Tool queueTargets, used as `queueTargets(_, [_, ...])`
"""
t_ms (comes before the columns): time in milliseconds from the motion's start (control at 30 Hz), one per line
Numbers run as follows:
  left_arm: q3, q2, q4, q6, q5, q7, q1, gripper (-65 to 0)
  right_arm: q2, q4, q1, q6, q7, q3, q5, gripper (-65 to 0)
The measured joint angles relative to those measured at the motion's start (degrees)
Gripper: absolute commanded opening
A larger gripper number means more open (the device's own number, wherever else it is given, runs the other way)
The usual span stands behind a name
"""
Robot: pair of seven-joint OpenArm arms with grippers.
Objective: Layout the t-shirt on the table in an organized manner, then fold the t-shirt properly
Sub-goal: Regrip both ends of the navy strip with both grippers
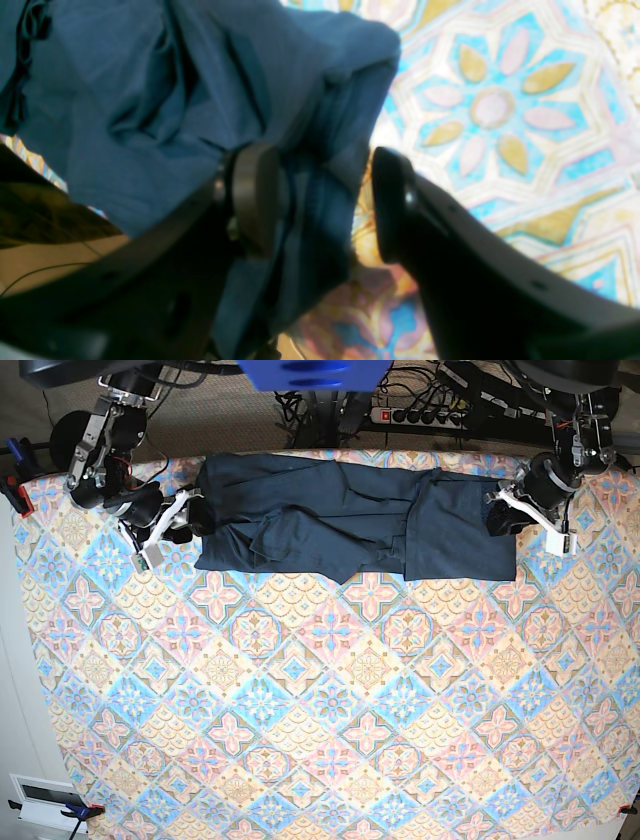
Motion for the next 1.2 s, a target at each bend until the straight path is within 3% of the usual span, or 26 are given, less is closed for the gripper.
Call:
queueTargets(100, [0.0,0.0,0.0,0.0,0.0,-0.1,0.0,-48.8,-1.1,-0.5,3.6,0.0,-1.0,0.2,-0.9,-36.4])
queueTargets(200, [0.0,0.0,0.0,0.0,0.0,0.0,0.0,-48.8,-1.4,-3.5,6.5,0.1,1.7,0.2,1.1,-36.4])
queueTargets(433, [0.0,0.0,0.0,0.0,0.0,0.0,0.2,-48.8,-1.7,-9.6,5.3,0.0,0.4,0.4,0.0,-36.4])
queueTargets(1200, [0.1,0.0,0.0,0.0,0.0,-0.2,0.0,-48.7,-1.8,-9.2,1.2,0.1,1.9,0.2,2.2,-36.4])
